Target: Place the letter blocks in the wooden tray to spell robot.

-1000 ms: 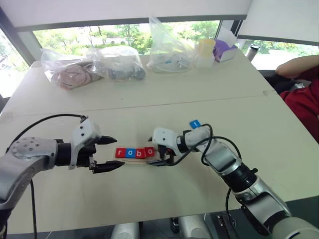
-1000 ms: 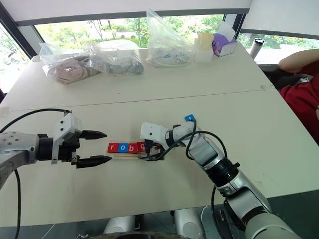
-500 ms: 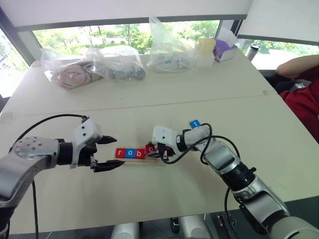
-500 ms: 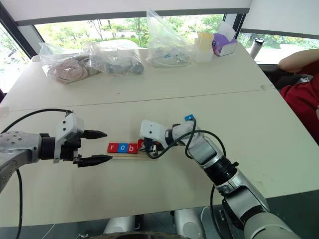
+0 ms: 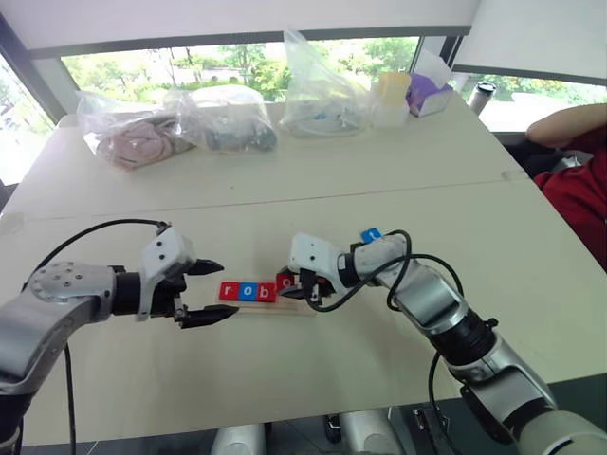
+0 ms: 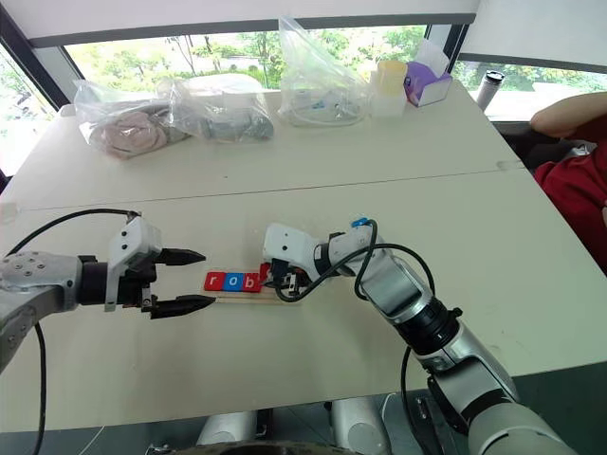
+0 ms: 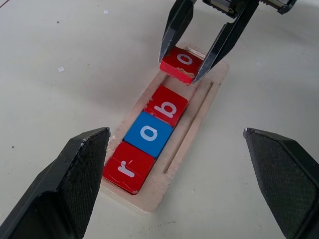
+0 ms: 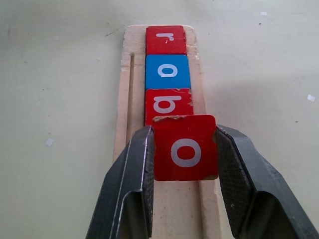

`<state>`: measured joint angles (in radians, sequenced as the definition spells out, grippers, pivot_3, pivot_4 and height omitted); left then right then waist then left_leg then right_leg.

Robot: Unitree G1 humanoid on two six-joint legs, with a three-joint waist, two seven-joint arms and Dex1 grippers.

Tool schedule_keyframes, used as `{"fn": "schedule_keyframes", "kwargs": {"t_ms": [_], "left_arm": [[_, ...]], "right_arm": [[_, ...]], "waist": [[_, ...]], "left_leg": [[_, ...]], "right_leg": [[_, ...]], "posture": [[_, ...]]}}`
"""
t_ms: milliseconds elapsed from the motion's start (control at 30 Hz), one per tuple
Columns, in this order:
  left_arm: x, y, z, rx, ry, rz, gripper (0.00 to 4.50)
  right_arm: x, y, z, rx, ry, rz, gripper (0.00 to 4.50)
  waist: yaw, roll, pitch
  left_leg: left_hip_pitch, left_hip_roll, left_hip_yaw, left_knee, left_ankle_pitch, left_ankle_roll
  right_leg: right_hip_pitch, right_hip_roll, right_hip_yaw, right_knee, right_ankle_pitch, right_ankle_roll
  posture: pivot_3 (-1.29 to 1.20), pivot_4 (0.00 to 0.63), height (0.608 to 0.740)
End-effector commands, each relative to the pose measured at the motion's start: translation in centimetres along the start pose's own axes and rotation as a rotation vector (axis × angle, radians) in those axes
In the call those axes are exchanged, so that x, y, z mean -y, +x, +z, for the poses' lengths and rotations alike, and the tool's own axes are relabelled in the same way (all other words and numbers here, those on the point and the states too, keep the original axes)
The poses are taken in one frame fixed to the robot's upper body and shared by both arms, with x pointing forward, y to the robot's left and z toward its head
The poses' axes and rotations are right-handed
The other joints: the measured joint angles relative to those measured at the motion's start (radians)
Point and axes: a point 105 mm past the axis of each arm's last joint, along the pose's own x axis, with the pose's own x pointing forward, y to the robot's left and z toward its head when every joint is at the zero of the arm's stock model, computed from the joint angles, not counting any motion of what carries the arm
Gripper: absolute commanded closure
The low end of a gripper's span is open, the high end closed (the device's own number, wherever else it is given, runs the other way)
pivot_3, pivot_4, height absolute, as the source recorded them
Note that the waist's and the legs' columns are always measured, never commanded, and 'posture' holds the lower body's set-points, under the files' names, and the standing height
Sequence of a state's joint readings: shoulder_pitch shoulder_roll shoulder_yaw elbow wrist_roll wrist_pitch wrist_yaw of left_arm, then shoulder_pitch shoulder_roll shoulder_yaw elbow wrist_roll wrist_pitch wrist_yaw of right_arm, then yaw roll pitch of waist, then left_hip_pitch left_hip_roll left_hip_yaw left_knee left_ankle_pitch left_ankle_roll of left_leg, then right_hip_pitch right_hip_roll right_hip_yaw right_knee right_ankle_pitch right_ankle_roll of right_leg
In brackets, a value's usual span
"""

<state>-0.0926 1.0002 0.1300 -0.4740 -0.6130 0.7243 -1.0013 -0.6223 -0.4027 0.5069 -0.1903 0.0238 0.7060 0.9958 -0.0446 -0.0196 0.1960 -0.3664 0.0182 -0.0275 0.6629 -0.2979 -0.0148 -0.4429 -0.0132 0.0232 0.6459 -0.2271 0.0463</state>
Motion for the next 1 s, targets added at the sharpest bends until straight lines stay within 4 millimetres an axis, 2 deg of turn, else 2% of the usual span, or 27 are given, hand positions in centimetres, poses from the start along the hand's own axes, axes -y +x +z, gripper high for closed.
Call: {"fn": "schedule_keyframes", "kwargs": {"t_ms": [33,567,700,733,767,933,1000], "left_arm": [[-0.1,-0.2,0.6,0.006,0.043,0.006,0.0],[-0.1,-0.2,0.7,0.011,0.041,0.013,0.0],[-0.1,-0.2,0.7,0.012,0.04,0.015,0.0],[-0.1,-0.2,0.7,0.012,0.04,0.015,0.0],[-0.1,-0.2,0.7,0.012,0.04,0.016,0.0],[-0.1,-0.2,0.7,0.011,0.04,0.016,0.0],[-0.1,-0.3,0.7,0.011,0.04,0.018,0.0]], "right_arm": [[-0.6,0.1,0.7,0.022,-0.025,0.012,3.36],[-1.2,0.5,0.2,0.006,-0.001,0.029,3.36],[-1.3,0.6,0.4,0.011,-0.004,0.024,1.39],[-1.2,0.6,0.4,0.013,-0.009,0.02,0.75],[-1.2,0.6,0.5,0.016,-0.01,0.015,0.4],[-0.8,0.3,0.7,0.021,-0.026,-0.011,0.4],[0.3,-0.6,0.9,0.027,-0.034,-0.059,0.4]], "waist": [[0.0,0.0,0.0],[0.0,0.0,0.0],[0.0,0.0,0.0],[0.0,0.0,0.0],[0.0,0.0,0.0],[0.0,0.0,0.0],[0.001,0.0,0.0]], "left_leg": [[-0.001,0.0,0.0,0.0,0.0,0.0],[-0.003,0.0,0.0,0.0,0.0,0.0],[-0.003,0.0,0.0,0.0,0.0,0.0],[-0.003,0.0,0.0,0.0,0.0,0.0],[-0.003,0.0,0.0,0.0,0.0,0.0],[-0.003,0.0,0.0,0.0,0.0,0.0],[-0.003,0.0,0.0,0.0,0.0,0.0]], "right_leg": [[-0.001,0.0,0.0,0.0,0.0,0.0],[-0.002,0.0,-0.001,0.0,0.0,0.0],[-0.002,0.0,-0.001,0.0,0.0,0.0],[-0.002,0.0,-0.001,0.0,0.0,0.0],[-0.002,0.0,-0.001,0.0,0.0,0.0],[-0.002,0.0,-0.001,0.0,0.0,0.0],[-0.002,0.0,-0.001,0.0,0.0,0.0]], "posture": [[0.0,0.15,0.74],[0.0,0.15,0.74],[0.0,0.15,0.74],[0.0,0.15,0.74],[0.0,0.15,0.74],[0.0,0.15,0.74],[0.0,0.15,0.74]]}}
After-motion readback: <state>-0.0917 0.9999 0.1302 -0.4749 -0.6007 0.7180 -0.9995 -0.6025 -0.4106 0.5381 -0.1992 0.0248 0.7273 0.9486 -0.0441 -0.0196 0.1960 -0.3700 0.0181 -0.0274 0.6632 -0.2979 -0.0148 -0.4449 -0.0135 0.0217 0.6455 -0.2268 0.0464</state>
